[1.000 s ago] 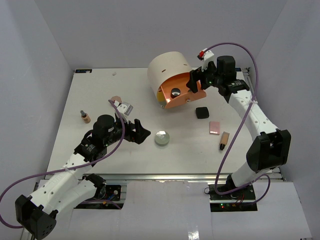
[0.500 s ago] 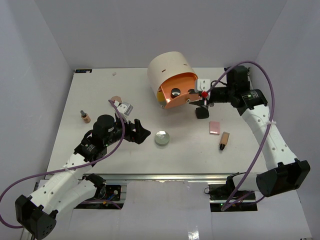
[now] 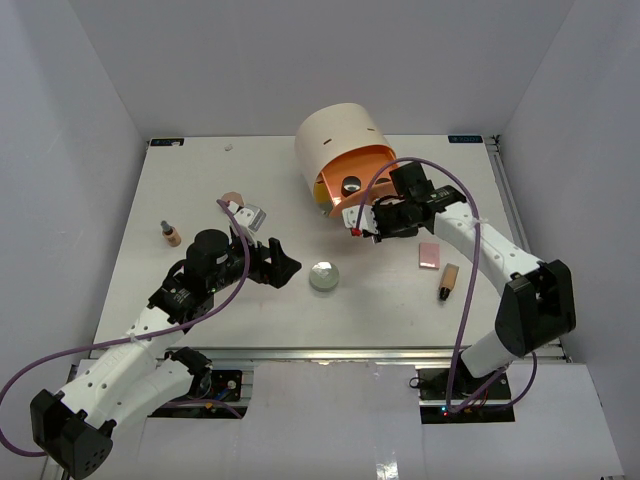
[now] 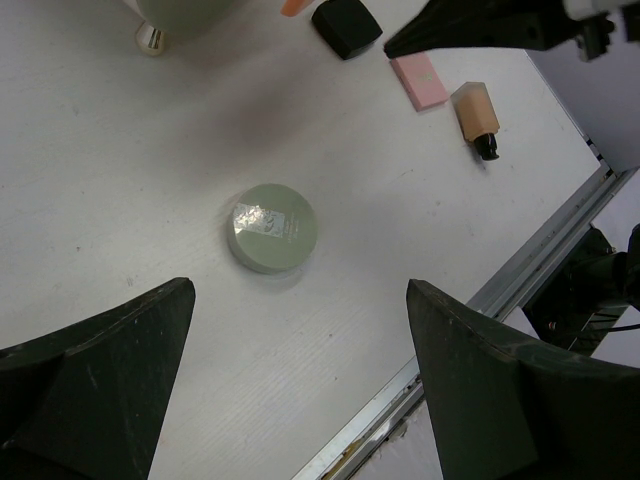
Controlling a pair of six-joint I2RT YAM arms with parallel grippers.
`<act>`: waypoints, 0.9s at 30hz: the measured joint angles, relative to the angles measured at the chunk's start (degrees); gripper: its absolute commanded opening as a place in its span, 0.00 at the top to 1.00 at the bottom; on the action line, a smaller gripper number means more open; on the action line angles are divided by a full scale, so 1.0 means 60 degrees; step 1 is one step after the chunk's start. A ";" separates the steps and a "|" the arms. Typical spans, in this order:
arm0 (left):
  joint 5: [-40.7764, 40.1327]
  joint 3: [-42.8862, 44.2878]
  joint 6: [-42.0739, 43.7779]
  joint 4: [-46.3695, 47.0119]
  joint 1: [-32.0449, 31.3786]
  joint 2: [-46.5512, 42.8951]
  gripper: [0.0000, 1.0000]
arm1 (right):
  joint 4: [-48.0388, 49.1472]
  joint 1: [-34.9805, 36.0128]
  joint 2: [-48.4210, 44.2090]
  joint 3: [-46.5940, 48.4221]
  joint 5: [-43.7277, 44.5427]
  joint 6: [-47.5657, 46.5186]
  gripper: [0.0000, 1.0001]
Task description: Organize the makeup
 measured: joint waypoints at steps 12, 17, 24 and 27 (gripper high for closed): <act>-0.0029 -0.0003 0.0001 -0.0004 0.0000 0.0000 0.02 | 0.2729 0.0420 0.1300 0.1190 0.2666 0.1714 0.80; -0.0033 -0.0003 0.0000 -0.0002 0.0000 0.0002 0.02 | 0.3545 0.0669 0.1757 0.1814 0.3160 0.2081 0.73; -0.0071 -0.0003 0.0001 -0.0004 0.0000 0.0018 0.02 | 0.4383 0.0861 0.2443 0.2031 0.3795 0.2744 0.60; -0.0083 -0.0003 0.0003 -0.0004 0.0000 0.0022 0.02 | 0.4478 0.0874 0.2536 0.2035 0.3865 0.2996 0.58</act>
